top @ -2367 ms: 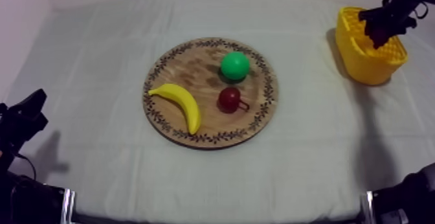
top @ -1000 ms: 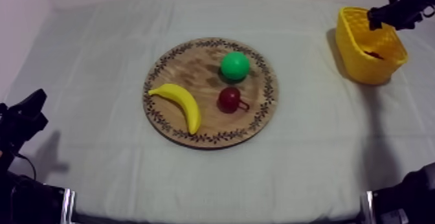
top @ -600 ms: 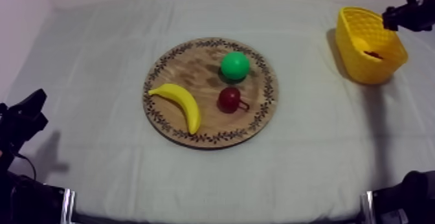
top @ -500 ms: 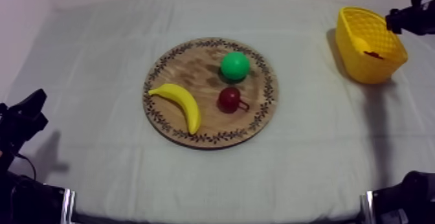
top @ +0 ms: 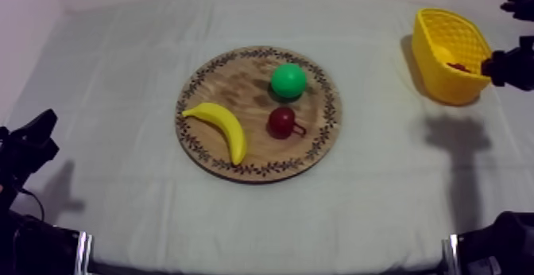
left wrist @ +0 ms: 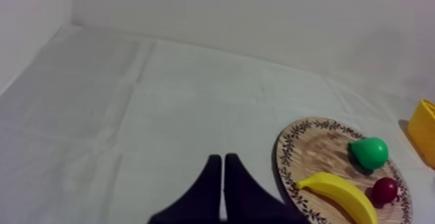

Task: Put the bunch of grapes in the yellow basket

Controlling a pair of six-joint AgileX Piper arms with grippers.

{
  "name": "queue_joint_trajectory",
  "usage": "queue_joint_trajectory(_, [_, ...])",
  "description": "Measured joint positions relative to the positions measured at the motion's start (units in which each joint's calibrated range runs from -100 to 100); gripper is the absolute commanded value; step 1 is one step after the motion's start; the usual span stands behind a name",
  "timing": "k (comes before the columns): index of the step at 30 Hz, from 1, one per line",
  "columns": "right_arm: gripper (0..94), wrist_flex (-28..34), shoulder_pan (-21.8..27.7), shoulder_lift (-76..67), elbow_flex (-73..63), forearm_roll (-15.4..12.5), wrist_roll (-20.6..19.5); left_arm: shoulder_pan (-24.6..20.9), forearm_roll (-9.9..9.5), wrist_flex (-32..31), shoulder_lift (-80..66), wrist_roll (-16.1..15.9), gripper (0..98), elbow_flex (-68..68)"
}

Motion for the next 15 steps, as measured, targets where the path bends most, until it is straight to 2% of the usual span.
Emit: queue_joint_trajectory(15, [35.4,-0.79,-3.14,-25.62,20.98,0.30,-0.06,0.00,0.00,0.00,0.00,0.00,0.1,0.00])
